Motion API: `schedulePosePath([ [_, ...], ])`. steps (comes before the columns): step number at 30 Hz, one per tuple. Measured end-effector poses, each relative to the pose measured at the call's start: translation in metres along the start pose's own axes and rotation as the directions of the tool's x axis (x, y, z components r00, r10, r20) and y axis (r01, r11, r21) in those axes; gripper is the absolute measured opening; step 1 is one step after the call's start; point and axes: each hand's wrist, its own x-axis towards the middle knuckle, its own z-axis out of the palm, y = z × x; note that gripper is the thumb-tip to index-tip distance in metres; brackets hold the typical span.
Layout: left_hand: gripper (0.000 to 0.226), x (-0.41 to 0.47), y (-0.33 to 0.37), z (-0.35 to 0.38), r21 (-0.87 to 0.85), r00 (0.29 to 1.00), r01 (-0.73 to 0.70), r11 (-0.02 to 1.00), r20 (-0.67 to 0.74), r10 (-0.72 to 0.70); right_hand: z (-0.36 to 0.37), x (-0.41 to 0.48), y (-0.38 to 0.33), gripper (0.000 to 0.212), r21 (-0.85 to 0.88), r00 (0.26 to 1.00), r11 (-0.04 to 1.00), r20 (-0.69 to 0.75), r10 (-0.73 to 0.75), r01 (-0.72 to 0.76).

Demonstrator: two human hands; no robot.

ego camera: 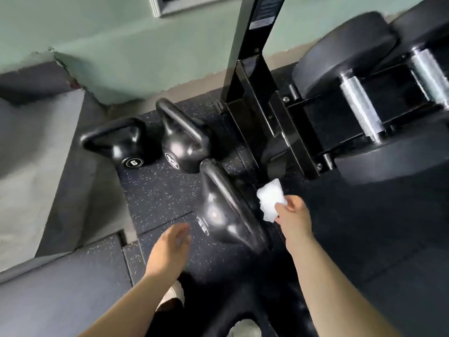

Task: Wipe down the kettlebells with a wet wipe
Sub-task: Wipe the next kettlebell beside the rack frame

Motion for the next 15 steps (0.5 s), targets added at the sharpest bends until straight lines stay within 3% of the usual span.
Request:
schedulePosePath([
  [3, 0.043, 0.056, -0.017, 0.021, -0.161, 0.988, -0.151, 0.975, 0.001, 0.153, 0.036, 0.029, 0.001, 0.016, -0.037, 0.969, 0.969, 0.035, -0.245, 0.246],
  [6, 0.044, 0.114, -0.016, 0.03, -0.083, 0.88, -0.473, 0.877, -0.084, 0.467, 0.065, 0.054, -0.005, 0.019, -0.043, 0.889, 0.888, 0.034, -0.456, 0.458],
  [9, 0.039, 0.162, -0.012, 0.038, -0.015, 0.745, -0.666, 0.746, -0.064, 0.664, 0.093, 0.069, 0.004, 0.019, -0.177, 0.7, 0.682, 0.277, -0.658, 0.71],
  [11, 0.033, 0.179, -0.017, 0.045, -0.051, 0.687, -0.726, 0.686, -0.016, 0.726, 0.099, 0.075, 0.017, 0.028, -0.185, 0.586, 0.558, 0.343, -0.734, 0.809],
  [13, 0.033, 0.185, -0.025, 0.049, -0.092, 0.667, -0.743, 0.663, -0.022, 0.745, 0.096, 0.074, 0.025, 0.02, -0.115, 0.564, 0.561, 0.332, -0.756, 0.82],
  [15, 0.033, 0.185, -0.025, 0.05, -0.124, 0.679, -0.733, 0.669, -0.065, 0.732, 0.094, 0.071, 0.023, 0.016, -0.102, 0.607, 0.607, 0.294, -0.739, 0.788],
])
